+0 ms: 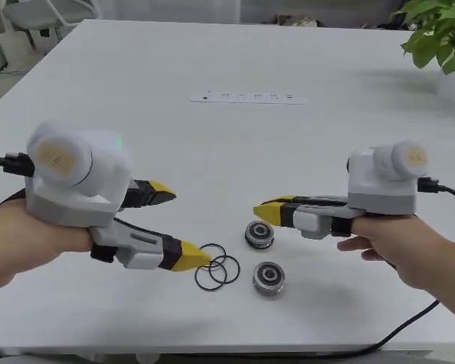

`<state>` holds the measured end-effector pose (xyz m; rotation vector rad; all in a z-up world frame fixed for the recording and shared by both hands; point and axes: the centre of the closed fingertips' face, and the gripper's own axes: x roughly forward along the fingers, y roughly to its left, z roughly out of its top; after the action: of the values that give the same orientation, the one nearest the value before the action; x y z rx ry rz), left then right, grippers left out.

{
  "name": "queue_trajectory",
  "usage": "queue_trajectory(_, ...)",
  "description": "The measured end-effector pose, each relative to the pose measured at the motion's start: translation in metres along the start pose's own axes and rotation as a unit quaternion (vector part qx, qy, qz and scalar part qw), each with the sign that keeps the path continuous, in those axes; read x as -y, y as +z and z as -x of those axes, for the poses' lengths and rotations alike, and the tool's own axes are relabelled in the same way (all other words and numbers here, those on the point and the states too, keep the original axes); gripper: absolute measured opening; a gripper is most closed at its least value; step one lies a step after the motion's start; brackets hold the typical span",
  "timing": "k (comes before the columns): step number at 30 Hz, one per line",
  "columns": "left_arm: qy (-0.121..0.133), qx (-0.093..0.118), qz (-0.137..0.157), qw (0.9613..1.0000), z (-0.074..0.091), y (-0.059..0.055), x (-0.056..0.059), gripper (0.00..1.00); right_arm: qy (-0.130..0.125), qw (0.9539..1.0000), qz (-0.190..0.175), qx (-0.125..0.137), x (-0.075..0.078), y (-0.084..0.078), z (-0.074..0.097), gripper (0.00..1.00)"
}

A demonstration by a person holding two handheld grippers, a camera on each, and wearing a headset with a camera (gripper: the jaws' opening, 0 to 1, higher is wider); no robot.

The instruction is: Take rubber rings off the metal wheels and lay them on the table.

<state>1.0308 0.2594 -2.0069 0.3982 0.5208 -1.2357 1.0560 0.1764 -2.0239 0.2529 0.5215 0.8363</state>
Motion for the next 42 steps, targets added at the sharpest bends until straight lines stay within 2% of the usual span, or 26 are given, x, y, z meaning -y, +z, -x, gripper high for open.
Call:
queue_trajectory(10, -0.006, -0.002, -0.007, 1.0000, -0.014, 0.009, -0.003, 0.64, -0.020, 0.9997, 0.015, -0.001, 0.010, -0.005, 0.011, 0.15)
queue_trajectory(21, -0.019, -0.007, -0.010, 0.9997, -0.033, 0.011, -0.002, 0.60, -0.032, 0.9991, 0.027, -0.007, 0.018, -0.013, 0.019, 0.16)
queue_trajectory(29, -0.024, -0.007, -0.005, 0.9997, -0.044, 0.013, -0.003, 0.55, -0.036, 0.9976, 0.051, -0.027, 0.025, -0.026, 0.018, 0.16)
queue_trajectory(42, -0.032, -0.014, 0.002, 0.9994, -0.059, 0.008, -0.001, 0.50, -0.030, 0.9937, 0.088, -0.063, 0.029, -0.047, 0.014, 0.16)
